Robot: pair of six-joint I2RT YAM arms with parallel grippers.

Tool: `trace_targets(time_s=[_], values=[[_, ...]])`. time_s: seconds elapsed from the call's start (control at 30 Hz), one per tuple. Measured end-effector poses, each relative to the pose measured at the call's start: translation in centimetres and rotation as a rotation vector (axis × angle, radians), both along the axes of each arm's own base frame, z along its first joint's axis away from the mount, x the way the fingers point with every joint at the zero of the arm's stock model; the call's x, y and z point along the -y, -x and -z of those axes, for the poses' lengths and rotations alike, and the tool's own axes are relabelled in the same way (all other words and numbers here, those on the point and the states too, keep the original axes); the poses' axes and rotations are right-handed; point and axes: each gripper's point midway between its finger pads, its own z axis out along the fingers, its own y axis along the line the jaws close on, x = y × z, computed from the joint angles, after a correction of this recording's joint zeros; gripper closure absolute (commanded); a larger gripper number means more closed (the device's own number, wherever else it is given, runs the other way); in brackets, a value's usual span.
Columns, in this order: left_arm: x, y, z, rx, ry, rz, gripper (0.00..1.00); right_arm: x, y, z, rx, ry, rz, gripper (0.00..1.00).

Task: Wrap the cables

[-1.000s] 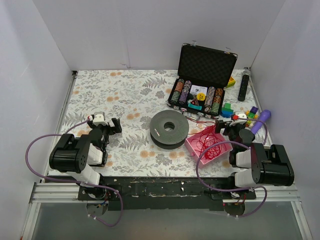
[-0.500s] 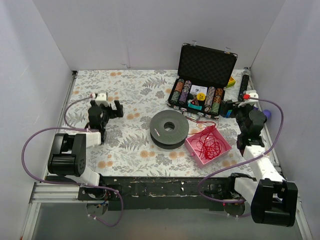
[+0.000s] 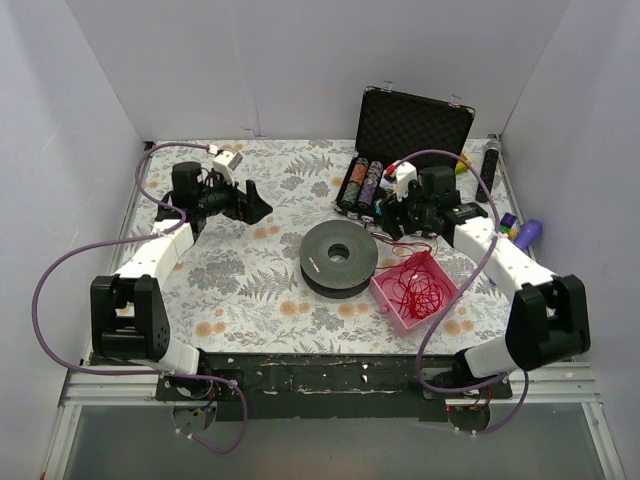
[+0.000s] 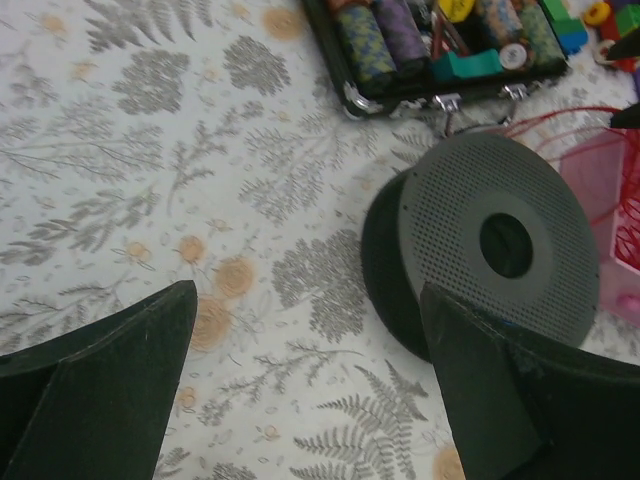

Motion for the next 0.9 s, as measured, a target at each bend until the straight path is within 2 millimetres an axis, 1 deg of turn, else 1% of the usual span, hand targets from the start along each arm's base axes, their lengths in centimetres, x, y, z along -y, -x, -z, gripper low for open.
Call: trace_targets(time_s=[0.07, 0.13, 0.2, 0.3, 0.37, 0.43, 0.47, 0.5, 0.53, 0.63, 0.73, 0.8, 0.9], values=[[0.8, 1.5, 0.5, -0.051, 0.006, 0.058, 0.07, 0.4, 0.8, 2.5, -0.095, 0.069, -0.010, 0.26], [1.4, 2.6, 1.0, -0.094, 0.002, 0.099, 0.07, 1.1, 1.8, 4.5, -0.176, 0.124, -0.013, 0.27], [1.9, 3.5, 1.1, -0.121, -0.003, 0.135, 0.07, 1.6, 2.7, 5.9, -0.234, 0.159, -0.020, 0.31], [2.6, 4.3, 1.1, -0.138, -0.014, 0.176, 0.08, 1.9, 3.5, 6.9, -0.294, 0.190, -0.038, 0.40], [3.1, 4.8, 1.1, -0.142, -0.022, 0.202, 0.09, 1.9, 3.6, 7.3, -0.319, 0.198, -0.047, 0.54], [3.5, 5.2, 1.1, -0.146, -0.030, 0.223, 0.09, 1.8, 3.8, 7.7, -0.336, 0.201, -0.056, 0.75], [3.7, 5.4, 1.2, -0.148, -0.033, 0.232, 0.09, 1.9, 3.9, 7.8, -0.340, 0.204, -0.062, 0.83], [3.8, 5.6, 1.3, -0.151, -0.035, 0.239, 0.10, 1.9, 4.0, 7.8, -0.344, 0.205, -0.065, 0.93], [3.9, 5.7, 1.3, -0.155, -0.038, 0.244, 0.10, 1.9, 4.1, 7.8, -0.345, 0.207, -0.069, 0.99], [4.2, 6.1, 1.3, -0.162, -0.044, 0.259, 0.10, 1.9, 4.3, 7.7, -0.356, 0.204, -0.066, 0.99], [4.5, 6.1, 0.8, -0.154, -0.050, 0.271, 0.11, 1.8, 4.1, 6.9, -0.344, 0.197, -0.059, 0.99], [4.7, 6.0, 0.0, -0.142, -0.055, 0.281, 0.10, 1.7, 3.9, 5.3, -0.310, 0.181, -0.051, 0.99], [5.5, 5.7, -1.8, -0.108, -0.068, 0.310, 0.10, 1.5, 3.5, 1.1, -0.201, 0.140, -0.040, 0.99]])
